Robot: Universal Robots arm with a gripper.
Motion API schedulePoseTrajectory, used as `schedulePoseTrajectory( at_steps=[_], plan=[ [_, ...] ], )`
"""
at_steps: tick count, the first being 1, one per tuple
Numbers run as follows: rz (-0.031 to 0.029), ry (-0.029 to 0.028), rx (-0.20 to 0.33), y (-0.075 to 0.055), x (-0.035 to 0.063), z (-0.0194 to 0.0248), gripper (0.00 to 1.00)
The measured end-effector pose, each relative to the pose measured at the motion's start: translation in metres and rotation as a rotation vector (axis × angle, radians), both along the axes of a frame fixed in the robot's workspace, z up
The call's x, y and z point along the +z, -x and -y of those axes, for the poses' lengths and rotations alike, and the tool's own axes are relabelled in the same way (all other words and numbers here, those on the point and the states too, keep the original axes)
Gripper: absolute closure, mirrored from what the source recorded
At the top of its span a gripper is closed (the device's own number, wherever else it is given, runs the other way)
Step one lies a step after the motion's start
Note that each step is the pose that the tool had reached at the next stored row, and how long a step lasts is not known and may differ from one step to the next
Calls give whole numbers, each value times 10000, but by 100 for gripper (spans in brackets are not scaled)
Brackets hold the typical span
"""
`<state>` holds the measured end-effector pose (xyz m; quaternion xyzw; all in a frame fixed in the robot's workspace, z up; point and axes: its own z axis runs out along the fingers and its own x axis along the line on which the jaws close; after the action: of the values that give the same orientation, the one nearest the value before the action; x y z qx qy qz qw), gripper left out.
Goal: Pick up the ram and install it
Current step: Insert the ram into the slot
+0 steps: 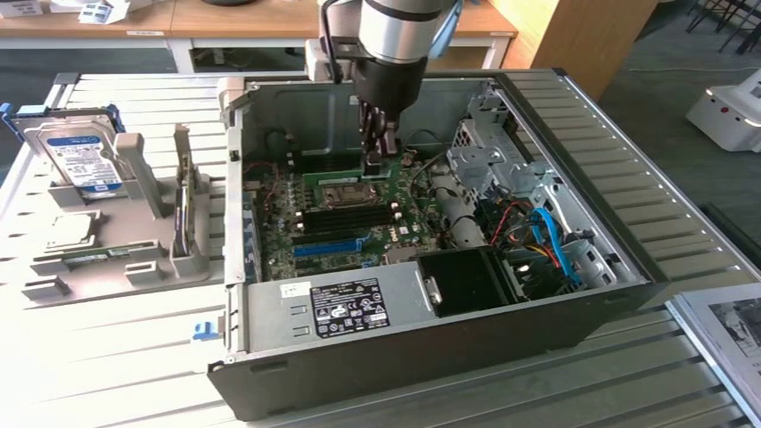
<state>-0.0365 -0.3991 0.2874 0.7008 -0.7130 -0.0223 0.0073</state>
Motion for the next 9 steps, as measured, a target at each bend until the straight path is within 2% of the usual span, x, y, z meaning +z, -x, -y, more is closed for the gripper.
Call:
schedulePoseTrajectory(
  at_steps=[9],
  plan=[
    [0, 0, 0, 0, -142, 0, 89]
  ],
)
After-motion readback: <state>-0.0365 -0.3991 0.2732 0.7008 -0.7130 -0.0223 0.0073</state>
